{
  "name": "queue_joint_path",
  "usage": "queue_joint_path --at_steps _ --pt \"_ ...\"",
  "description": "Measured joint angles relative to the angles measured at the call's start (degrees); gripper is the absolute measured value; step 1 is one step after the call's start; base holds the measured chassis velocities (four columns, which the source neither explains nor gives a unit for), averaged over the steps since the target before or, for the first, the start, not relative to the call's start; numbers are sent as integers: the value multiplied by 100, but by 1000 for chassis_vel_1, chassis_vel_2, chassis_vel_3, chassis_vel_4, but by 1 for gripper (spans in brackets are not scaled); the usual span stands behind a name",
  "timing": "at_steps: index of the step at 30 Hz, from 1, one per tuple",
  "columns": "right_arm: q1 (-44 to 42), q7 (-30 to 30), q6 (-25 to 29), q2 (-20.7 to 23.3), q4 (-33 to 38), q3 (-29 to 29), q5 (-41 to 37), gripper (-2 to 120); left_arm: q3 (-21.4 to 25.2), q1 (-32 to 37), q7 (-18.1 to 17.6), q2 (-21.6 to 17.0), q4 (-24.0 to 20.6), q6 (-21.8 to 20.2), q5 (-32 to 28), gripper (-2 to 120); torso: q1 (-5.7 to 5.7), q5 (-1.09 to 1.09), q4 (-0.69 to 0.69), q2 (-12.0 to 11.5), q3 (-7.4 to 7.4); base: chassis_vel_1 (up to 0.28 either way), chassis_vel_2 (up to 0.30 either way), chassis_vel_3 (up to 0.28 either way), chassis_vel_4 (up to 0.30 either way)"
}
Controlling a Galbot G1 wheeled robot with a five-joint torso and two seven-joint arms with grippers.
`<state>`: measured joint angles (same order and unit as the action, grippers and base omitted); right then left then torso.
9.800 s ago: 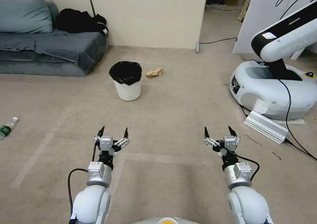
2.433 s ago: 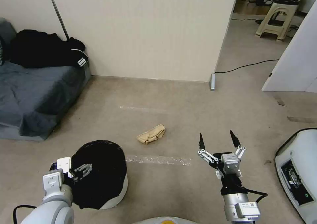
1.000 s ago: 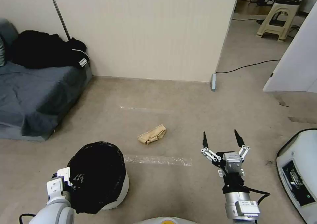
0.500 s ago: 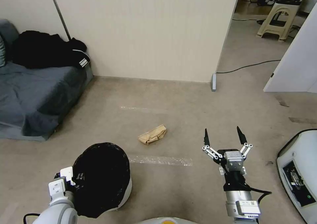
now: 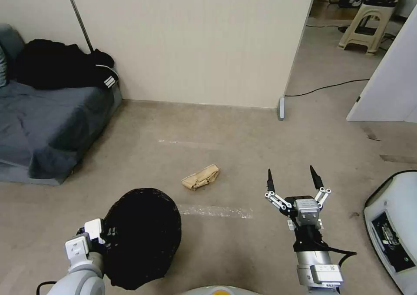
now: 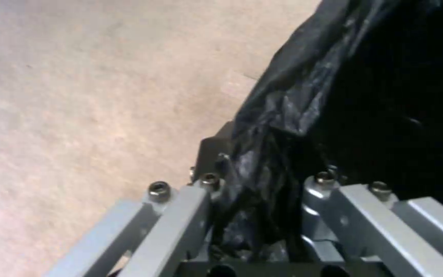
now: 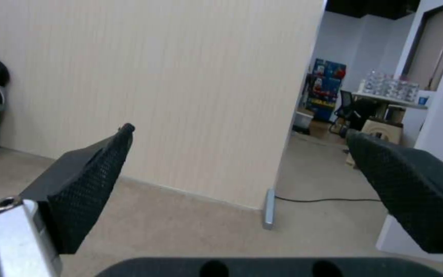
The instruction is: Pick up the trash bin, then pick up the garbage from the floor and place it into the trash bin.
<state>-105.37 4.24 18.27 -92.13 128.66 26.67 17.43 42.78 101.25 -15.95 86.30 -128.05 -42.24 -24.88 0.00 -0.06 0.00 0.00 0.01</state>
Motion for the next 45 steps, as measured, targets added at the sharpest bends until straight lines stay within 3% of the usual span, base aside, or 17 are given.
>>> queue_joint_path --at_steps 6,9,25,30,36,45 --pt "24 -17 4 0 -5 6 -4 100 -87 64 -222 -8 -338 -55 -388 1 1 -7 -2 -1 1 0 0 0 0" --pt "39 -17 4 0 -7 8 -18 100 -96 74 -302 -18 -502 -49 -485 1 1 3 -3 -1 0 0 0 0 0" --pt "143 -151 238 0 60 7 -208 100 -122 393 -721 -181 -1220 -10 -893 1 0 6 0 -1 0 0 0 0 0" --pt "146 -231 372 0 59 -12 -239 100 -152 580 -756 -208 -1517 -1 -719 1 0 7 -1 0 -1 0 0 0 0" --pt "140 -292 465 0 12 -27 -244 100 -204 759 -728 -205 -1535 60 -385 1 1 6 0 -1 -1 0 0 0 0" --pt "139 -328 524 0 -34 -28 -271 100 -199 918 -363 -176 -1535 758 364 1 0 7 0 0 -1 0 0 0 0"
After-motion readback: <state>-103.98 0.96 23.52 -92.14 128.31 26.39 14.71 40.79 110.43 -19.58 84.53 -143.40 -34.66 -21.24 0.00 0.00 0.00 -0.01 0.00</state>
